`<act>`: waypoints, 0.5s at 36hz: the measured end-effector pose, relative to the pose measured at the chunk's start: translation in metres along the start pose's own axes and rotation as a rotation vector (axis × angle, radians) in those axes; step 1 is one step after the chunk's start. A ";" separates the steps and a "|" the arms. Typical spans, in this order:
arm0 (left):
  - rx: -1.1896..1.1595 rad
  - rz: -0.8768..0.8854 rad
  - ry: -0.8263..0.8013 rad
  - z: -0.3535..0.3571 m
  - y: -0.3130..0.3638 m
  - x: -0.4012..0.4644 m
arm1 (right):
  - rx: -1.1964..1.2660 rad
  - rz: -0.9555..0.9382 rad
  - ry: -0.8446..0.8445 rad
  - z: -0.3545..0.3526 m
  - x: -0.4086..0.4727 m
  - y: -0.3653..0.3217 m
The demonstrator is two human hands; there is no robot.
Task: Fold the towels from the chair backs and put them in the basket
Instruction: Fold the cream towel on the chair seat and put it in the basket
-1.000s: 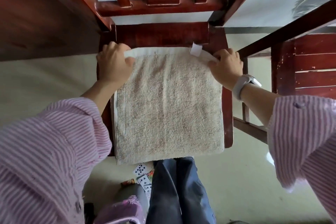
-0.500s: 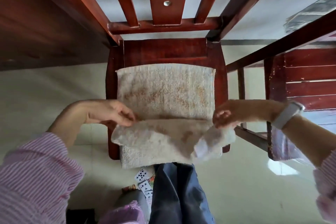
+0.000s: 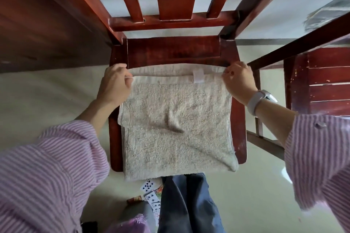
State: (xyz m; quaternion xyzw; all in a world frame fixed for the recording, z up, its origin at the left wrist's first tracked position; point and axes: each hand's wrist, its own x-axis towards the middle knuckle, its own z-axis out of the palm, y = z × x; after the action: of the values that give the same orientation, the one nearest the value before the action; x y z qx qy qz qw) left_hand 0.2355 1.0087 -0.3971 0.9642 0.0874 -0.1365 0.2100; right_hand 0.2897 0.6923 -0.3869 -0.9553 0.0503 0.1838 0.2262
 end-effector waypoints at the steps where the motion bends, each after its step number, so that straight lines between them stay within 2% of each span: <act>1: -0.004 -0.001 0.006 -0.001 0.001 0.000 | 0.003 -0.009 -0.014 0.000 0.000 -0.001; 4: -0.045 -0.035 -0.032 -0.003 0.003 0.003 | 0.052 0.001 -0.093 -0.004 0.002 -0.004; 9: -0.150 -0.111 -0.041 -0.010 -0.001 0.002 | 0.264 0.127 -0.155 -0.011 0.005 -0.008; 18: -0.338 -0.111 0.099 -0.042 0.013 -0.034 | 0.266 0.058 -0.100 -0.042 -0.015 0.004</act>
State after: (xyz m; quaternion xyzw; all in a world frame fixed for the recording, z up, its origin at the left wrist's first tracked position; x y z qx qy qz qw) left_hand 0.2153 1.0114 -0.3451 0.9144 0.1725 -0.0838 0.3566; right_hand 0.2890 0.6704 -0.3481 -0.9046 0.0908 0.2292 0.3478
